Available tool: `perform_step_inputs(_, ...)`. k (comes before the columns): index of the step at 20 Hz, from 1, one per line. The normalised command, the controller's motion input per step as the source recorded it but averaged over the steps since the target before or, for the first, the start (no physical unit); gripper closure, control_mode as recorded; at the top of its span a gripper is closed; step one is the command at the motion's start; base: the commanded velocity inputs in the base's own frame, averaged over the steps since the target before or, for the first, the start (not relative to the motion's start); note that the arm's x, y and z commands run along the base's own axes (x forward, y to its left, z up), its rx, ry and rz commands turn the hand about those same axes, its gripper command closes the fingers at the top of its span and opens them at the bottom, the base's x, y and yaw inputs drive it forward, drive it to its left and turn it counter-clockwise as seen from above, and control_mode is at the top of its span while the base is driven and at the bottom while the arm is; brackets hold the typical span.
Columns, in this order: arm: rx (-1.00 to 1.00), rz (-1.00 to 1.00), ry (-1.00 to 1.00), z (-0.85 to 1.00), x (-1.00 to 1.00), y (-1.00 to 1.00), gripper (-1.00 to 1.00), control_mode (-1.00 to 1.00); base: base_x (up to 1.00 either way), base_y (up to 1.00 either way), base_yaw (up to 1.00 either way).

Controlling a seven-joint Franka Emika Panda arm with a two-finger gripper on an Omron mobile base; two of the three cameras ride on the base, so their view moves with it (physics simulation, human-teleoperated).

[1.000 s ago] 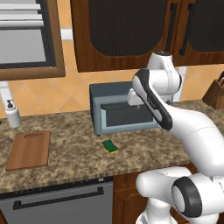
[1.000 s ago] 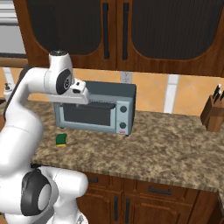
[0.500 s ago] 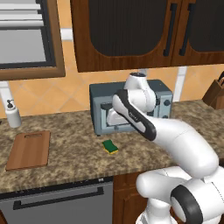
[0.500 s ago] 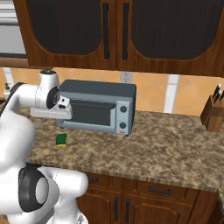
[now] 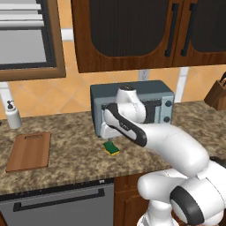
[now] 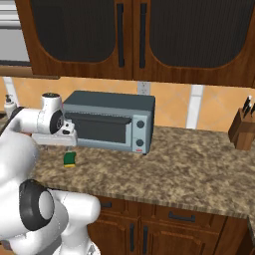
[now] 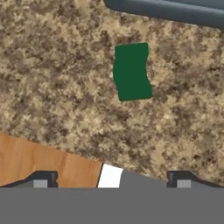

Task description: Pick up the sponge from the counter and clean the cutting board by briefly scrubbing or pressing down on the cutting board. Once finished, release the sponge.

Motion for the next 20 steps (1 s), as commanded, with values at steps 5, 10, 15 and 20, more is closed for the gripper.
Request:
perform_step_inputs(5, 0.0, 0.01, 0.11, -0.55, 0.16, 0.0, -1.0, -1.0, 0.0, 0.0, 0.0)
perform_step_inputs(10, -0.01, 0.02, 0.06, -0.45, 0.29, 0.0, -1.0, -1.0, 0.0, 0.0, 0.0)
perform_step_inputs(15, -0.11, 0.0, 0.0, -0.2, 0.3, 0.01, -1.0, -1.0, 0.0, 0.0, 0.0)
perform_step_inputs(20, -0.11, 0.0, -0.03, -0.11, 0.23, 0.07, -1.0, -1.0, 0.0, 0.0, 0.0)
